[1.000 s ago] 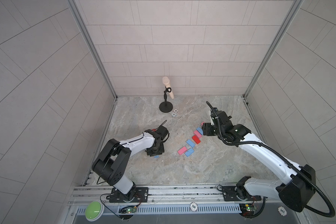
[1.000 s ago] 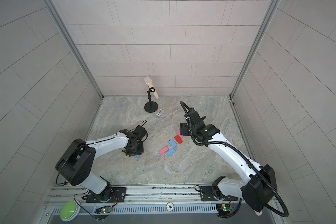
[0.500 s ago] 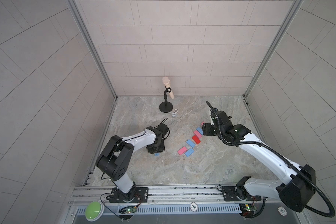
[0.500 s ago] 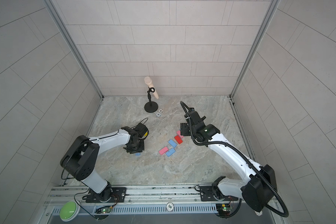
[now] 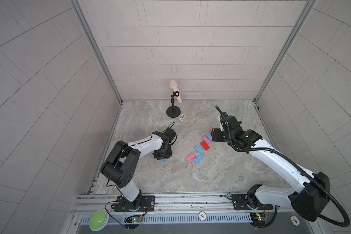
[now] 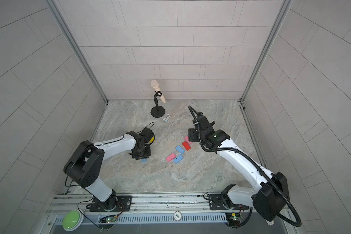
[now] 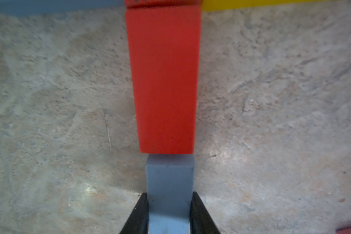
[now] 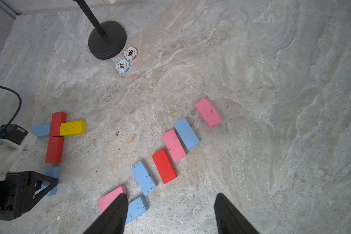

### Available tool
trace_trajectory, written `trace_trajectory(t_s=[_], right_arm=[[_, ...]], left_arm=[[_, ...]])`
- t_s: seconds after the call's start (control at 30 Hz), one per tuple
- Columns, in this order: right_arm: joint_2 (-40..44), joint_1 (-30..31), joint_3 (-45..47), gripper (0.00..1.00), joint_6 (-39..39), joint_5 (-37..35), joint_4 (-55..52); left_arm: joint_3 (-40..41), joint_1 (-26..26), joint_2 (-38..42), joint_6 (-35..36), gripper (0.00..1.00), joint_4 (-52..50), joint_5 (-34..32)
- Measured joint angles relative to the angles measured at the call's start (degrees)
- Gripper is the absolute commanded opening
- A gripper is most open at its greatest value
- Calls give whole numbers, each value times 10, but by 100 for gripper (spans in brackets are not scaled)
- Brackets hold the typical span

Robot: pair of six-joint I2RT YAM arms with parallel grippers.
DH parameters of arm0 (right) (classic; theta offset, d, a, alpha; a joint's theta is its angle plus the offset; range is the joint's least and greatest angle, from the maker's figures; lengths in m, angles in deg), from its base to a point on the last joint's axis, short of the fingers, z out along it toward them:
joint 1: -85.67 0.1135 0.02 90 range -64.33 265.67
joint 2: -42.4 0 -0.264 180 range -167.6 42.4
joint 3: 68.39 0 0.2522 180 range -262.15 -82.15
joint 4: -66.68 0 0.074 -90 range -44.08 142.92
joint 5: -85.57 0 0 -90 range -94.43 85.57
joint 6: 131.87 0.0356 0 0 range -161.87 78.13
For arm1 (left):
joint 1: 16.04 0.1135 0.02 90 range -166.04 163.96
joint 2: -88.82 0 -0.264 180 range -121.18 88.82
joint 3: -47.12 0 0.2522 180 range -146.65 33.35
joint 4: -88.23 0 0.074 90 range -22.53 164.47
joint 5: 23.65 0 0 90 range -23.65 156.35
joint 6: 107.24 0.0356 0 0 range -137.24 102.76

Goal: Assemble the letter t with building blocks
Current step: Assemble the building block at the center of the board.

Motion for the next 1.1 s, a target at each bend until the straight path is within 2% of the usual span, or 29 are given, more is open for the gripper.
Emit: trace_trajectory(t_s=[1.1], right_arm=[[-8,-1,0,71,4,0,4]], left_arm=[[-3,22,-4,12,35,7,1]])
